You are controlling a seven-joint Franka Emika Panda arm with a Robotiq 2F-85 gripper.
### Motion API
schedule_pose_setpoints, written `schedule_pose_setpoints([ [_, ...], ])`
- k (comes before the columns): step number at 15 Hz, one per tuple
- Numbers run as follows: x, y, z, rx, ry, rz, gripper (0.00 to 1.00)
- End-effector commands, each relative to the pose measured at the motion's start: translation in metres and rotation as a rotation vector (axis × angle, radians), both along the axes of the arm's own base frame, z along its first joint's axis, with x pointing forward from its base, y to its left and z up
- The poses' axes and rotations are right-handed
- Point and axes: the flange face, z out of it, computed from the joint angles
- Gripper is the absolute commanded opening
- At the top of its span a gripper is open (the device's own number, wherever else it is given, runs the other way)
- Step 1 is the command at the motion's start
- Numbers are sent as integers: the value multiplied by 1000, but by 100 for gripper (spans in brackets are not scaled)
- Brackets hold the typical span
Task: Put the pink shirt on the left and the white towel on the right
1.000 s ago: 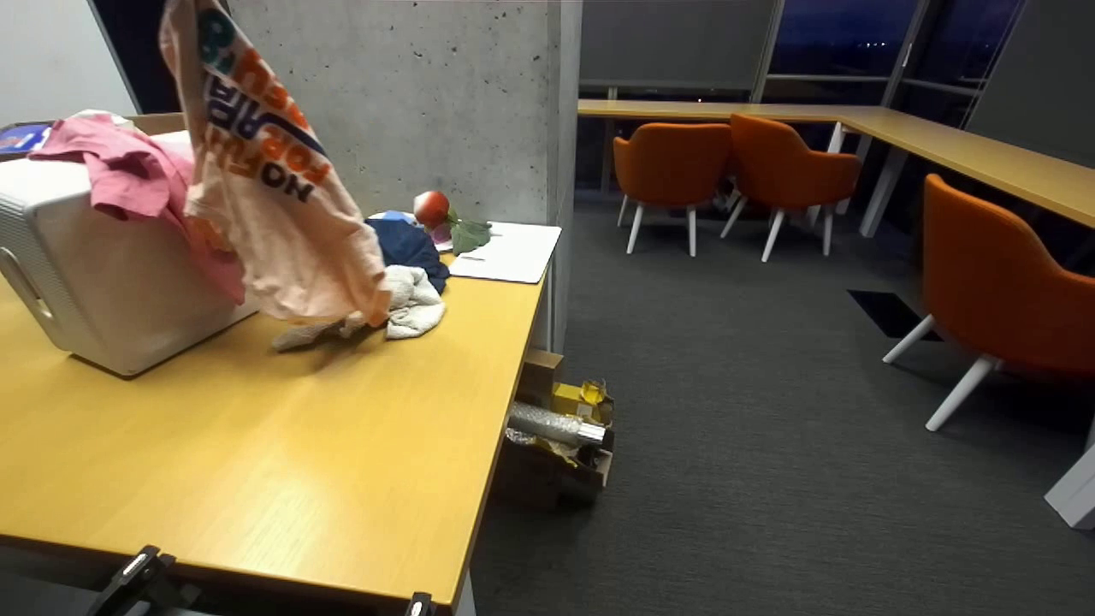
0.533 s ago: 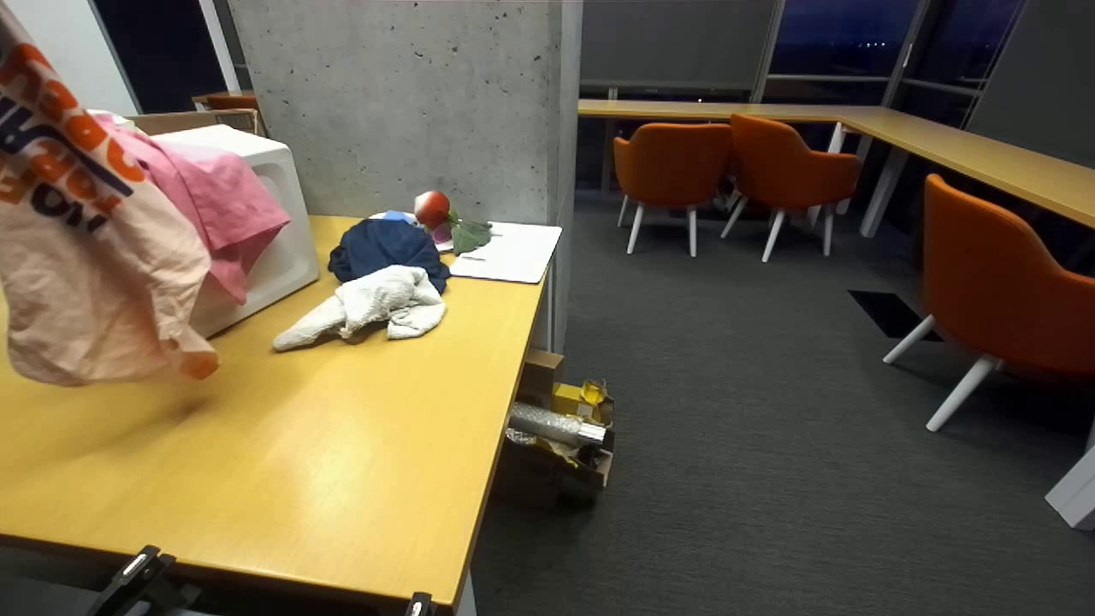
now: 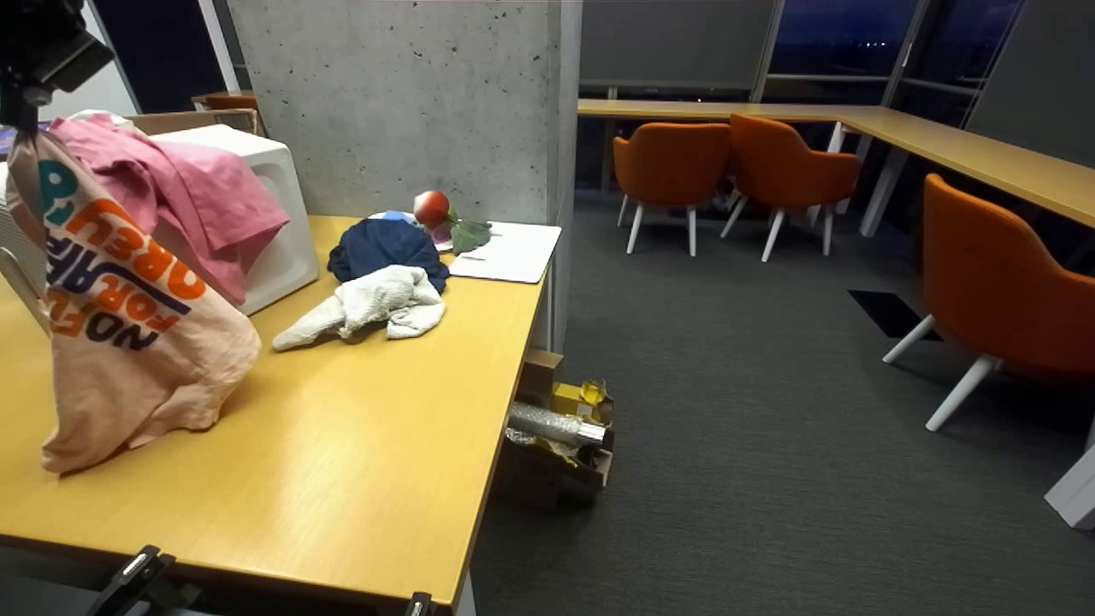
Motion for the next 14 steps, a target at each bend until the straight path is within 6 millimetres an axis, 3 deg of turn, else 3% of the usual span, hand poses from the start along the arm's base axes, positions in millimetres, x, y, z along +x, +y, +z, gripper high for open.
schedule_pose_setpoints([
  [1, -19, 17, -9, 28, 102, 88, 0],
  [6, -34, 33, -38, 10, 198, 157, 2],
  [7, -35, 36, -42, 7, 205, 166, 28],
  [9, -36, 36, -47, 3, 214, 180, 32],
  [11, -33, 31, -45, -2, 203, 178, 46],
  [14, -23, 16, -25, -13, 140, 155, 68],
])
